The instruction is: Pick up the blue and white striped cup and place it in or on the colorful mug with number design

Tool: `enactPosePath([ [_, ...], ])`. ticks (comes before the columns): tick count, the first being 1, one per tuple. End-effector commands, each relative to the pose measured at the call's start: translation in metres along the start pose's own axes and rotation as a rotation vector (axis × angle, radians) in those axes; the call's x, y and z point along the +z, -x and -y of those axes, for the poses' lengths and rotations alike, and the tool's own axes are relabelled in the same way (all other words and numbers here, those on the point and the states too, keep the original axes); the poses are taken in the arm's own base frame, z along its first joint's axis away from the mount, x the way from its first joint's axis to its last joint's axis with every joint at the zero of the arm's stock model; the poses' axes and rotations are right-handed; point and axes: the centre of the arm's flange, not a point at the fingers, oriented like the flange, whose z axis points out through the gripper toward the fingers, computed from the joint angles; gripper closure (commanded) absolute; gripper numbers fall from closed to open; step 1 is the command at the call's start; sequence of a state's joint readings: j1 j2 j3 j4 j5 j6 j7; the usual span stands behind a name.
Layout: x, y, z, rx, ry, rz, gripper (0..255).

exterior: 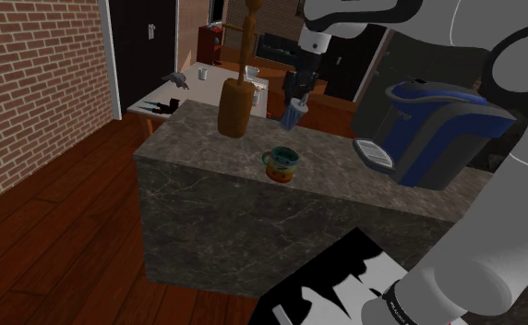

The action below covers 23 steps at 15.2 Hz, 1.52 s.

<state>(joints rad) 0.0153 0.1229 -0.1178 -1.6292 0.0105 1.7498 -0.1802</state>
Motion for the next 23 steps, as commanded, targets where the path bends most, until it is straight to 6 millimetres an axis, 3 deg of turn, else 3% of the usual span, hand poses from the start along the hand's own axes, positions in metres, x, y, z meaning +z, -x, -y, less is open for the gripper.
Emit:
enactPosePath([
  [1, 0.009, 0.003, 0.009, 0.001, 0.001, 0.0, 255],
  [17, 0.092, 0.003, 0.009, 0.001, 0.001, 0.0, 255],
  [23, 0.092, 0.003, 0.009, 0.001, 0.001, 0.0, 255],
])
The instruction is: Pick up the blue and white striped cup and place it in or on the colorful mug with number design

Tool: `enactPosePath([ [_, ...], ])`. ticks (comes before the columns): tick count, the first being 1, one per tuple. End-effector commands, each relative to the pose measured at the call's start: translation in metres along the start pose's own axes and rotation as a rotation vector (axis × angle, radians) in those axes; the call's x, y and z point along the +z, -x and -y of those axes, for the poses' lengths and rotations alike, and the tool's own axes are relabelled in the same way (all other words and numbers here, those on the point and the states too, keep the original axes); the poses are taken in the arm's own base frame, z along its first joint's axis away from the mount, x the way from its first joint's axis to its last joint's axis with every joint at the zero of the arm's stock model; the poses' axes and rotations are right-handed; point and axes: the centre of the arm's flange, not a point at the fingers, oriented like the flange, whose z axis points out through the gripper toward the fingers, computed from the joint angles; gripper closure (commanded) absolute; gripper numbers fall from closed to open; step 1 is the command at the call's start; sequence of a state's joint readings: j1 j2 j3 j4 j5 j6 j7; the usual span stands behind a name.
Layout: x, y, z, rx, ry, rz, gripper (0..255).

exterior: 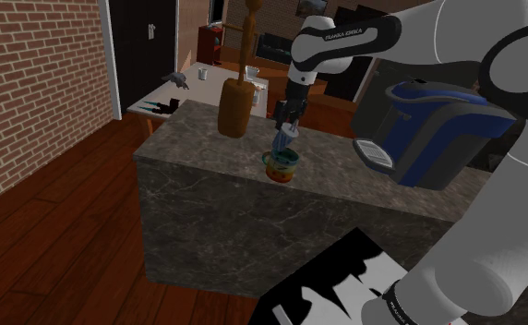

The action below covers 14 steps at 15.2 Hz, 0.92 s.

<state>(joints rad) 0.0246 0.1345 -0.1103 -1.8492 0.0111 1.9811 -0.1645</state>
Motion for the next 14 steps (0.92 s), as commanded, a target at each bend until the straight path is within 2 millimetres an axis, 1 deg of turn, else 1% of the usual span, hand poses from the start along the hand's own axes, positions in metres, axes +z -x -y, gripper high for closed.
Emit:
enactPosePath([
  [1, 0.0, 0.0, 0.0, 0.0, 0.0, -0.001, 255],
  [2, 0.0, 0.0, 0.0, 0.0, 0.0, -0.001, 255],
  [3, 0.0, 0.0, 0.0, 0.0, 0.0, -0.001, 0],
  [8, 0.0, 0.0, 0.0, 0.0, 0.0, -0.001, 0],
  [11, -0.04, 0.0, 0.0, 0.0, 0.0, -0.001, 0],
  [12, -0.05, 0.0, 0.0, 0.0, 0.0, -0.001, 0],
  [14, -0.05, 0.0, 0.0, 0.0, 0.0, -0.001, 0],
])
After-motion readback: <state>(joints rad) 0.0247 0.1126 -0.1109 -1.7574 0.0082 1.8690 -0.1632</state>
